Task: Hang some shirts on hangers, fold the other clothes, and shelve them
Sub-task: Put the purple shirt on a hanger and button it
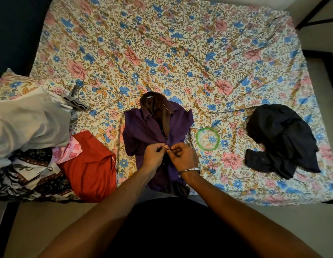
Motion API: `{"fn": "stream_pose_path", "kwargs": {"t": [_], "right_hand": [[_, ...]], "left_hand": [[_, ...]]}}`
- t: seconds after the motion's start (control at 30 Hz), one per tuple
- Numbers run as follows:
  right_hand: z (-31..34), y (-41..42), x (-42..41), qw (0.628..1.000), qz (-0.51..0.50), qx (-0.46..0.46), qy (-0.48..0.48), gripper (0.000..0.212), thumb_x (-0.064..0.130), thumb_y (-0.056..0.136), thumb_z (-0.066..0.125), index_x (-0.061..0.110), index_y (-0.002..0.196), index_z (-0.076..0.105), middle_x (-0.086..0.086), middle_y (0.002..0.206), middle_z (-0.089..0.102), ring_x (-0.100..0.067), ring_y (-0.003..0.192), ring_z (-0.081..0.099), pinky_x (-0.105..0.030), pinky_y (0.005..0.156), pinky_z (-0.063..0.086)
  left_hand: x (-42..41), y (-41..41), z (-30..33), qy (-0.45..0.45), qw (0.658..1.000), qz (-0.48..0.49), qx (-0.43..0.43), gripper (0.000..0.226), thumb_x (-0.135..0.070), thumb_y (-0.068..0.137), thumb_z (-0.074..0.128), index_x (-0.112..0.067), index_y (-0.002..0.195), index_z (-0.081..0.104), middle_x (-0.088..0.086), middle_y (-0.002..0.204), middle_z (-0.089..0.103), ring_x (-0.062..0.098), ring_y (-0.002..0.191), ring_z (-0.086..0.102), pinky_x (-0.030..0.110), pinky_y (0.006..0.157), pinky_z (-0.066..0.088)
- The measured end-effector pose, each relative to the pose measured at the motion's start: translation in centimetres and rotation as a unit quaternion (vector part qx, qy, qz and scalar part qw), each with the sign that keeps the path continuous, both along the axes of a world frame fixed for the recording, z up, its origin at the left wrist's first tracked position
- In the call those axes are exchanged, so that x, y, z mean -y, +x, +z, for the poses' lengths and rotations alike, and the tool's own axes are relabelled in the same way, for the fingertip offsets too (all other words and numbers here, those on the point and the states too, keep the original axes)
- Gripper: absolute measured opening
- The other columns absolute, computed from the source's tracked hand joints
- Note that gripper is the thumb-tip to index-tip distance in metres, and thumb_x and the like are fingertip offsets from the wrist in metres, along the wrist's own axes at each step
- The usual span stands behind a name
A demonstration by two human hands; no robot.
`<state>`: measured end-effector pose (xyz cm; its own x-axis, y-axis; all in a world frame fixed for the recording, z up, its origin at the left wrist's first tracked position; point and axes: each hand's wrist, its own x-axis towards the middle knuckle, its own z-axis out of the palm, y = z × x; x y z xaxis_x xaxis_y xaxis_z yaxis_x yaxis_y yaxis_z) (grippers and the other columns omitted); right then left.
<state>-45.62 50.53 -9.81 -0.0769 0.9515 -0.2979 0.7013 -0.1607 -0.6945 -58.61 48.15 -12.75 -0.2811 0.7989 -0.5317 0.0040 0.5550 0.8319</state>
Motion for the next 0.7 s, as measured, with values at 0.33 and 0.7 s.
{"fn": "stream_pose_path", "kwargs": {"t": [0.33,0.7], "right_hand": [[-0.7,-0.4,-0.9,0.967,-0.109,-0.157,-0.169,0.016,0.015,0.085,0.079,0.019,0.071,0.071,-0.007,0.070,0.072,-0.024,0.062,0.068,-0.039,0.062,0.061],[-4.0,-1.1,-2.8,0.981,-0.056,-0.051,-0.178,0.029,0.038,0.062,0.082,0.022,0.050,0.061,-0.005,0.053,0.051,-0.017,0.058,0.048,-0.040,0.060,0.048]], "left_hand": [[0.2,-0.3,-0.4,-0.021,0.999,-0.041,-0.007,0.028,-0.017,0.103,0.057,-0.018,0.078,0.072,0.019,0.078,0.070,0.023,0.066,0.059,0.038,0.061,0.049],[1.9,-1.1,-0.7,0.100,0.935,-0.283,-0.190,0.016,-0.025,0.086,0.077,-0.018,0.100,0.073,0.000,0.095,0.069,0.017,0.089,0.066,0.033,0.079,0.051]]}}
